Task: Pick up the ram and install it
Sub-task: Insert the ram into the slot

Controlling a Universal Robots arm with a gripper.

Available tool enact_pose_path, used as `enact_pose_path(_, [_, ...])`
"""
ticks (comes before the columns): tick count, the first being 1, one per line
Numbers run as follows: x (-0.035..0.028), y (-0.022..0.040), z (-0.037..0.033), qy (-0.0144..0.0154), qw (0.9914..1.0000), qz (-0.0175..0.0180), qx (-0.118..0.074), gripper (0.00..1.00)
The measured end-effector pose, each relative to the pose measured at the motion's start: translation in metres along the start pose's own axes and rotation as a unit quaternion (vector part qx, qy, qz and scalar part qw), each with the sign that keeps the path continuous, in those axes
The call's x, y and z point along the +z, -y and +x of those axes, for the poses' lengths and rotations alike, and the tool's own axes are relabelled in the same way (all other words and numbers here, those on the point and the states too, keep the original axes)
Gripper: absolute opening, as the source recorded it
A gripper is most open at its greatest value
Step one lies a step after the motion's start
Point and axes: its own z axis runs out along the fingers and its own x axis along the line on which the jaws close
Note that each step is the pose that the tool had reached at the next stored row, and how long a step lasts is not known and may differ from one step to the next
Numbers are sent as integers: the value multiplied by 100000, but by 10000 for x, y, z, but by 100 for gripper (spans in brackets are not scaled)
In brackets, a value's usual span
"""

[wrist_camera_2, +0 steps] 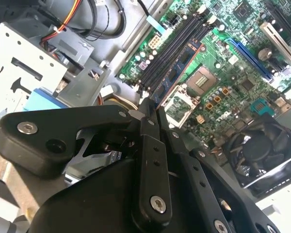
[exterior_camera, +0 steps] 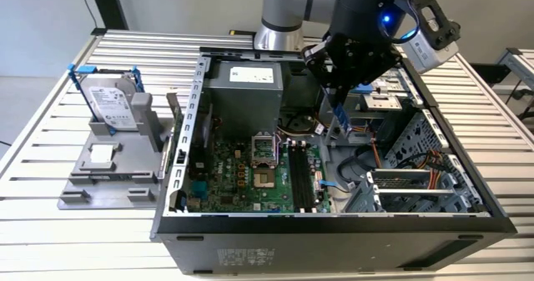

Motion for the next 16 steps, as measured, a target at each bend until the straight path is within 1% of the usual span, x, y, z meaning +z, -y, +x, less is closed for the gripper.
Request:
enact_pose_path(4, [47,2,1,-5,100000,57,-3,0])
enact_pose_path(16, [81,4,2,-8,100000,70,-2,0])
